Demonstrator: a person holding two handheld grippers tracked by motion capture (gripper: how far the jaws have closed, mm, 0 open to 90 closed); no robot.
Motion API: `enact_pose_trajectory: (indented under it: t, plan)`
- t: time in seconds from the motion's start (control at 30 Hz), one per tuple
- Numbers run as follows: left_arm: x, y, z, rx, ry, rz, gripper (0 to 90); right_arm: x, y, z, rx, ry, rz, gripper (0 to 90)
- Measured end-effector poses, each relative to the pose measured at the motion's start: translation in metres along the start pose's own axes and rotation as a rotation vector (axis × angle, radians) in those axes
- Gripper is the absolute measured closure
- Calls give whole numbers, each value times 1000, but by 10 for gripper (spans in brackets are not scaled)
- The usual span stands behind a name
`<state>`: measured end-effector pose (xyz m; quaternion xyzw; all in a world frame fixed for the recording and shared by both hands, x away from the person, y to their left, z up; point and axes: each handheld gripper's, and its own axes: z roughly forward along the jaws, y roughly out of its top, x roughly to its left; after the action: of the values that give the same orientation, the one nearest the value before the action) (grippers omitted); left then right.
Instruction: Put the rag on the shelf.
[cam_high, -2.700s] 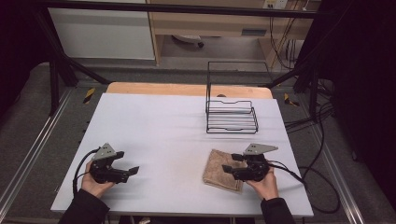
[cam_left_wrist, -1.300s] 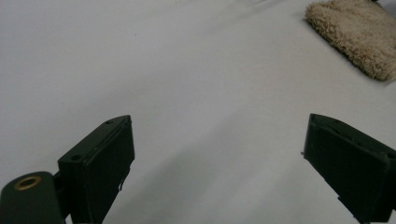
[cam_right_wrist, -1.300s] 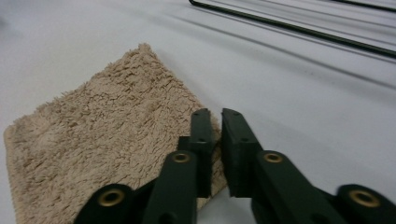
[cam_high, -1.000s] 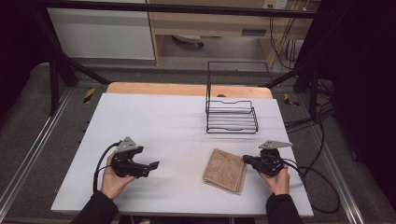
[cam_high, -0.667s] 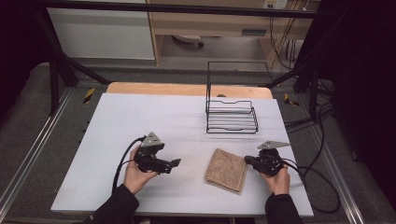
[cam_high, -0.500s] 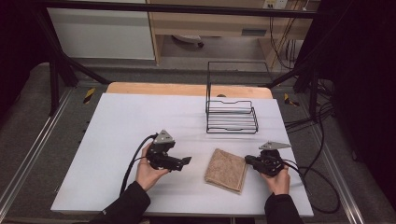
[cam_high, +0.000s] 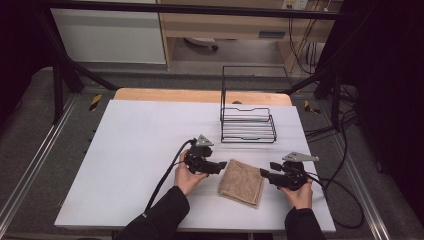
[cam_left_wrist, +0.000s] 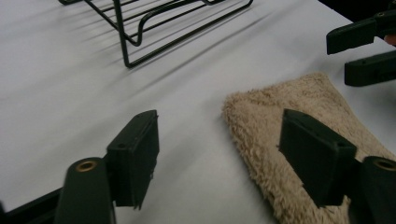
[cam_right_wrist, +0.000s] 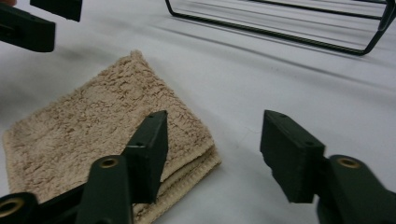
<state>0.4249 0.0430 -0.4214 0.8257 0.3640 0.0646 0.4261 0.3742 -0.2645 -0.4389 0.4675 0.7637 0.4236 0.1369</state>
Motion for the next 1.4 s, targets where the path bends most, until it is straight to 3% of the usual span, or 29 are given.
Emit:
enact_pose_trajectory:
  t: [0.1,0.3,0.4,0.6,1.03,1.4]
  plan:
    - [-3,3,14,19,3,-5,397,-1,-1,2,-4,-5,-4,346]
    - [-11,6,35,54,9,-13,522,-2,-1,3,2,-21,10,335]
    - [-14,6,42,69,10,-6,588,-2,-1,5,3,-29,14,364]
    - [-12,3,48,88,-22,-35,722,-1,-1,9,20,-25,39,471]
    - [-13,1,48,105,-40,-36,797,1,-3,20,72,-13,80,579]
    - [-11,1,49,105,-47,-45,809,4,-3,21,109,19,153,729]
